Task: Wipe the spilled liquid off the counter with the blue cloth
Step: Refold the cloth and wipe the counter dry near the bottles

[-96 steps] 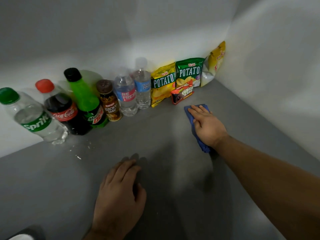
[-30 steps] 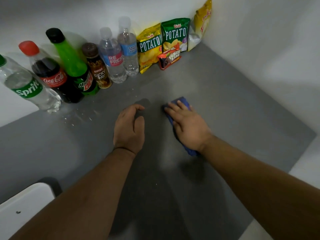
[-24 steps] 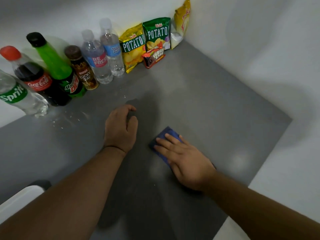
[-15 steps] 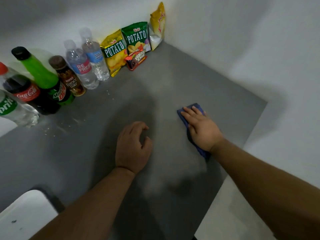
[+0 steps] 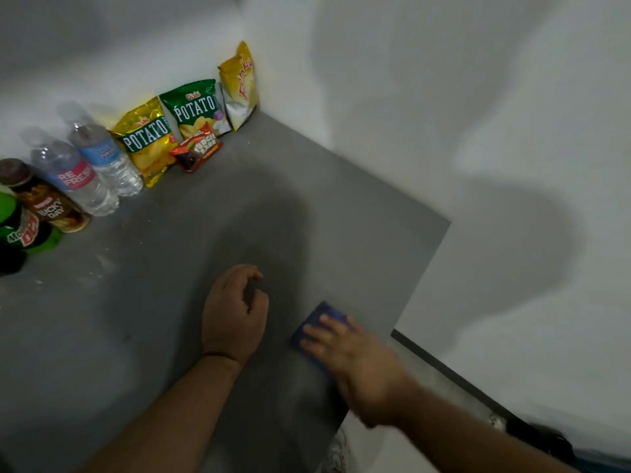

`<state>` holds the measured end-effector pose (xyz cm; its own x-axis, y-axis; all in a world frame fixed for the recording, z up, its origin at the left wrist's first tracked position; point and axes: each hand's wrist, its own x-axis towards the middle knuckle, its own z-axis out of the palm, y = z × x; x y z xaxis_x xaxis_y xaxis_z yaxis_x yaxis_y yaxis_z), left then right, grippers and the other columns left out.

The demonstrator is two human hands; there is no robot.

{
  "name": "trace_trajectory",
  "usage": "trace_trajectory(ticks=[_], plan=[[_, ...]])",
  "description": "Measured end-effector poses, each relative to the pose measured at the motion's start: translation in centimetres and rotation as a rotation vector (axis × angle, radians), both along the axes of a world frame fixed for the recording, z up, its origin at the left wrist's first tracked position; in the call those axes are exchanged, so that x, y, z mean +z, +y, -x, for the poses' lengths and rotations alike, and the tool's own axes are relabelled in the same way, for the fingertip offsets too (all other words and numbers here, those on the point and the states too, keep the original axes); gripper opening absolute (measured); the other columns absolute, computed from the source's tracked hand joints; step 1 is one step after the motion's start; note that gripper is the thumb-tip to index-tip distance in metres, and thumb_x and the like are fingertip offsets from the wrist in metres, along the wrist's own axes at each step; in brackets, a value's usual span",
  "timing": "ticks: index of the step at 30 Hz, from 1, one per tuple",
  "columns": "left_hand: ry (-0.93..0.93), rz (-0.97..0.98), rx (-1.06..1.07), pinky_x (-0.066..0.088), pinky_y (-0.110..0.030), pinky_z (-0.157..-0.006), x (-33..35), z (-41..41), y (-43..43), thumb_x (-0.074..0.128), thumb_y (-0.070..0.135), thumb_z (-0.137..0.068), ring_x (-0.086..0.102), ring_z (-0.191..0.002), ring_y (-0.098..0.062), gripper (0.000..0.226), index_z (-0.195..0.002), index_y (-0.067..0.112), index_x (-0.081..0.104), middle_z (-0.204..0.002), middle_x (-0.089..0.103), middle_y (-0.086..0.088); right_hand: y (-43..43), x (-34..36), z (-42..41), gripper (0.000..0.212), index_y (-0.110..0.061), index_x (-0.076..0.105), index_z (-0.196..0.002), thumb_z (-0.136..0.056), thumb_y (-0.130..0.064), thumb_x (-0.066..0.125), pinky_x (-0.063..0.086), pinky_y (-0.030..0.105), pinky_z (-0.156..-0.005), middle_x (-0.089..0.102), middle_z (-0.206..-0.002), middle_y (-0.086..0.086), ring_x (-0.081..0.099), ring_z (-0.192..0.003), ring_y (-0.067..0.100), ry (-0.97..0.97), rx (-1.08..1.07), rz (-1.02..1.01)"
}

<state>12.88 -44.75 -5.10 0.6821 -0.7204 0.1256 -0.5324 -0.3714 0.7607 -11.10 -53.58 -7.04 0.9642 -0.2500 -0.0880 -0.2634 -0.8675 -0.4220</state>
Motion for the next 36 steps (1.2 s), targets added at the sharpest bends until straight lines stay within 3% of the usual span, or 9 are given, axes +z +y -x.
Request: trace_trajectory(ticks=[6,12,16,19,23,27,31,36], plan=[[-0.105,-0.087,-0.012,0.043,-0.039,-0.103,-1.0,0.9,-1.0,0.047,0.033,-0.080,0.063,-0.111,-0.034,0.044,-0.106,0.006,0.070,-0.117,0.071,-0.012,-15.4,0.5,0.4,0.059,-0.025,0.036,-0.158,-0.102,-0.010,0.044,0.011,0.048,-0.127,0.028,-0.167,-0.003,0.016,-0.157,0.025,0.024,-0.315,0.043],[-0.139,-0.106,-0.027,0.044,-0.038,-0.104,-1.4,0.7,-0.8,0.050,0.035,-0.079,0.063,-0.113,-0.029,0.043,-0.107,0.009,0.069,-0.119,0.069,-0.007,-23.0,-0.4,-2.6,0.056,-0.022,0.029,-0.161,-0.106,-0.014,0.038,0.008,0.049,-0.127,0.023,-0.169,0.000,0.012,-0.157,0.026,0.036,-0.476,0.091],[-0.132,-0.108,-0.024,0.048,-0.045,-0.102,-1.5,0.5,-0.9,0.051,0.035,-0.078,0.063,-0.112,-0.030,0.042,-0.108,0.011,0.069,-0.120,0.069,-0.005,-20.2,-0.2,-5.7,0.056,-0.020,0.026,-0.162,-0.107,-0.022,0.040,0.008,0.049,-0.127,0.022,-0.169,0.002,0.011,-0.157,0.027,0.012,-0.487,0.091],[-0.129,-0.105,-0.015,0.048,-0.044,-0.101,-1.5,0.6,-0.9,0.051,0.035,-0.079,0.063,-0.112,-0.031,0.043,-0.109,0.010,0.069,-0.120,0.069,-0.006,-14.0,0.2,-6.7,0.059,-0.022,0.029,-0.161,-0.104,-0.026,0.042,0.011,0.051,-0.127,0.024,-0.169,-0.001,0.013,-0.157,0.026,-0.007,-0.272,0.089],[-0.082,-0.090,-0.002,0.046,-0.039,-0.106,-1.3,0.5,-0.7,0.052,0.037,-0.079,0.062,-0.117,-0.027,0.045,-0.112,0.011,0.069,-0.124,0.068,-0.004,-9.4,0.1,-3.5,0.058,-0.039,0.019,-0.161,-0.104,-0.039,0.026,-0.004,0.041,-0.126,0.011,-0.170,-0.017,-0.004,-0.157,0.009,0.061,-0.012,0.026],[0.014,0.016,0.022,0.038,-0.027,-0.111,-0.7,0.4,-0.1,0.054,0.035,-0.082,0.060,-0.122,-0.023,0.043,-0.116,0.014,0.068,-0.127,0.067,-0.003,-15.5,0.6,-0.2,0.054,-0.036,0.023,-0.158,-0.105,-0.031,0.031,0.004,0.042,-0.128,0.015,-0.167,-0.015,0.006,-0.158,0.013,0.041,-0.157,0.015],[0.078,0.146,0.100,0.041,-0.033,-0.112,-0.1,-0.3,1.9,0.054,0.033,-0.084,0.060,-0.125,-0.019,0.036,-0.117,0.021,0.063,-0.127,0.066,-0.001,-20.9,0.5,-2.7,0.054,-0.027,0.024,-0.161,-0.108,-0.022,0.038,0.005,0.043,-0.128,0.015,-0.168,-0.008,0.010,-0.158,0.023,0.053,-0.332,0.074],[0.149,0.219,0.264,0.045,-0.021,-0.103,-0.5,-0.8,5.6,0.054,0.035,-0.084,0.061,-0.119,-0.005,0.032,-0.115,0.038,0.061,-0.124,0.066,0.007,-14.9,0.1,-7.2,0.062,-0.026,0.019,-0.163,-0.104,-0.043,0.024,0.002,0.047,-0.128,0.013,-0.171,-0.003,0.002,-0.158,0.021,0.086,-0.291,0.087]])
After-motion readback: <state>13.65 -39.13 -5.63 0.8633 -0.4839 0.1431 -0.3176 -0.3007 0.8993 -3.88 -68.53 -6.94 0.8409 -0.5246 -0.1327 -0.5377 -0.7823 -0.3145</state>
